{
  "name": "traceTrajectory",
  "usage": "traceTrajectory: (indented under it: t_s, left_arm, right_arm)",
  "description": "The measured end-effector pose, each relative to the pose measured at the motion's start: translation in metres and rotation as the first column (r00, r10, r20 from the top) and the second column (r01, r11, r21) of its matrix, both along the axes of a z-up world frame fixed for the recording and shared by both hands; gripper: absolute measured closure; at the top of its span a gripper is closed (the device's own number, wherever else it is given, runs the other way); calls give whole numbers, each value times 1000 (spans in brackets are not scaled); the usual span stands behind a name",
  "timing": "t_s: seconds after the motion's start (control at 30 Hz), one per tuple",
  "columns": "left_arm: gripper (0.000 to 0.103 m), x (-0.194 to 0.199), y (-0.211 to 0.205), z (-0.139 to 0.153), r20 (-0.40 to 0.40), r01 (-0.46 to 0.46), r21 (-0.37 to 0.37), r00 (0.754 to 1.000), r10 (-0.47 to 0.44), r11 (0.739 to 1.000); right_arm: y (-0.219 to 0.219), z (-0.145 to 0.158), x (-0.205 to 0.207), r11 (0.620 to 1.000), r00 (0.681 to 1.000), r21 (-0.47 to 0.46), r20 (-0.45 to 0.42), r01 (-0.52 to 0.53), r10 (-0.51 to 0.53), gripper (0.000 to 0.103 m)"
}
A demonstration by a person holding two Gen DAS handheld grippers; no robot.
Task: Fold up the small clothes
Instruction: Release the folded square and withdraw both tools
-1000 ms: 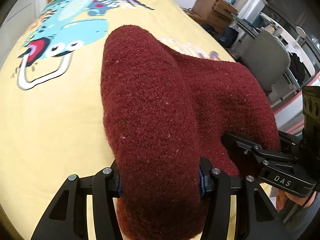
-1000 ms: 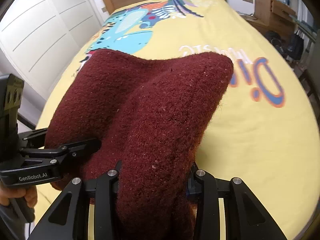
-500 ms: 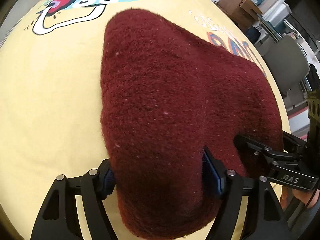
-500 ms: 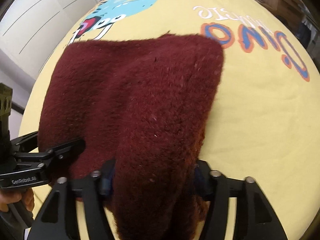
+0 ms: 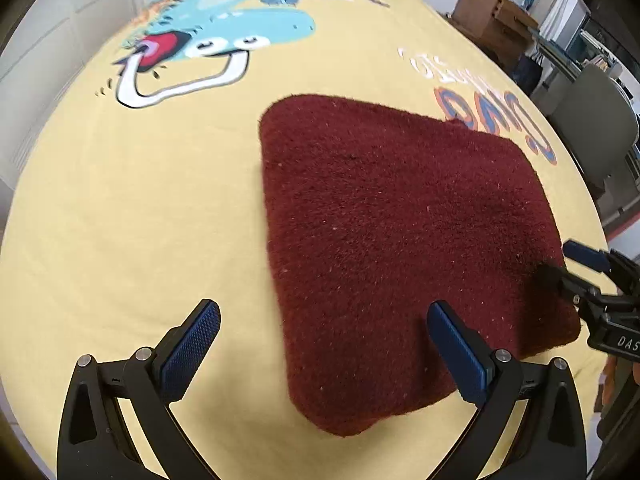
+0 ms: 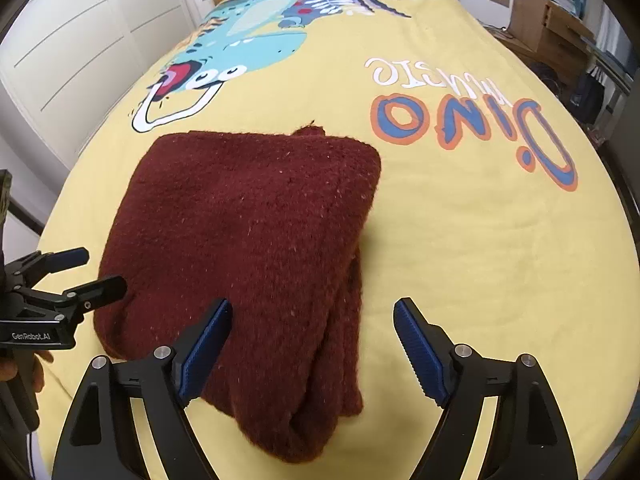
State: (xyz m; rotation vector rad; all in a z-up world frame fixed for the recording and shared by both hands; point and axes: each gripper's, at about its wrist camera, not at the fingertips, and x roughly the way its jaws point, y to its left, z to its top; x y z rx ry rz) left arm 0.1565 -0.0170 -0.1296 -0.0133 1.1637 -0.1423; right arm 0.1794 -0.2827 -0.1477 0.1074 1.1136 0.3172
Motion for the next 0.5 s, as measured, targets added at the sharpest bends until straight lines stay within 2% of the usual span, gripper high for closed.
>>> traceTrajectory:
  t_s: [0.13,0.2,0.3,0.43,0.5]
  left_arm:
    - [1,-12,-5,-18,-11,0,56,1000,1,998]
    - [1,-10,-5,-29,-27,-5,55,1000,7,998]
    - [1,-8,-8,-41,-3,-8,41,1000,8,999]
    - [0,-14,-3,-48,24,-9,17,1000,8,1000]
    - [0,-15,-3,-48,30,-7,11,1000,6,1000]
  right_arm:
    - [1,-19,-9,1000,1000,-24,-15,17,-17,18]
    - [4,-30,-8,999,999,-38,-24,21,-22,18]
    - [0,-41,-10,998,1000,-65,-12,27,-28,18]
    - [-6,-50,-10,996,999,-86,-3,37,-37,4]
    - [-9,-52,-10,996,999,-79,-9,44,-45,2]
